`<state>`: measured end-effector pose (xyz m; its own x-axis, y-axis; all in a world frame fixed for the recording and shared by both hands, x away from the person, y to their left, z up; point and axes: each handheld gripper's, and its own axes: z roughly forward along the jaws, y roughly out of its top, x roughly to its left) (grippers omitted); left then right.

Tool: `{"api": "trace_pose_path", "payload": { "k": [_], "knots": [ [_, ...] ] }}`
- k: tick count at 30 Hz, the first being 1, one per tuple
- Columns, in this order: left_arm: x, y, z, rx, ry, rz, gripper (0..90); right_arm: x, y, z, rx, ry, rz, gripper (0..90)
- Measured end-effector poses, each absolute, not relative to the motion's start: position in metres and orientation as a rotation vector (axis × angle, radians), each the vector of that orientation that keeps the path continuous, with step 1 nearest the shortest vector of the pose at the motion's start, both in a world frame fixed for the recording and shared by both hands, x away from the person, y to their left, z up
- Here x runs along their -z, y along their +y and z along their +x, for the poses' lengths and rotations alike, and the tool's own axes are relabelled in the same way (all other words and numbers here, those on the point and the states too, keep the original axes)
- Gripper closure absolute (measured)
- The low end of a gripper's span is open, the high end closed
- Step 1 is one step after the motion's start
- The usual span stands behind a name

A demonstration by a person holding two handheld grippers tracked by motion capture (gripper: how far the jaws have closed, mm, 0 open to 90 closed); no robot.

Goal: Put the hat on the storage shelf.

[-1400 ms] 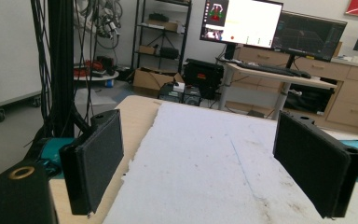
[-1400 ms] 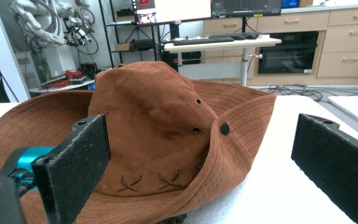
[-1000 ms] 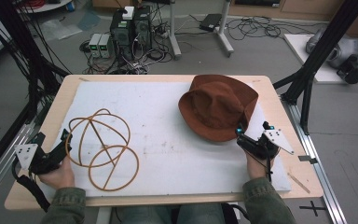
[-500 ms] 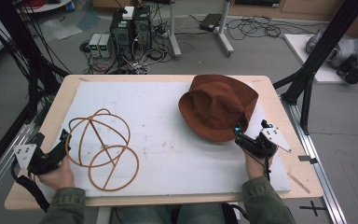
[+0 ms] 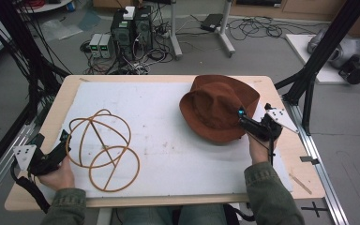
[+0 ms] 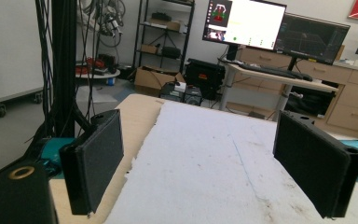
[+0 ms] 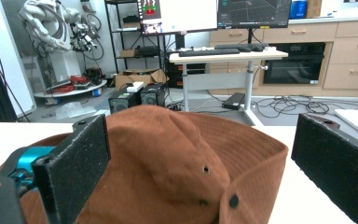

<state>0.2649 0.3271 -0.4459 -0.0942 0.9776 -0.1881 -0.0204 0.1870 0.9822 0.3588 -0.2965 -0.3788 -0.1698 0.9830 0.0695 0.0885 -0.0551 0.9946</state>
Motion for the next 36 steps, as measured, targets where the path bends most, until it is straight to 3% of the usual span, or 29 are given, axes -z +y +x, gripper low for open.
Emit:
{"api": "trace_pose_path", "payload": {
  "k": [17,24,36],
  "knots": [
    [0.447,0.329,0.266,-1.126,1.360,1.002,16.3,0.372,-0.300,0.427,-1.240,1.584,1.309,4.1],
    [0.447,0.330,0.266,-1.120,1.362,0.998,16.3,0.376,-0.299,0.439,-1.231,1.711,1.276,4.1],
    [0.449,0.332,0.266,-1.092,1.372,0.978,16.3,0.393,-0.302,0.461,-0.895,2.139,1.061,5.0]
  ]
}}
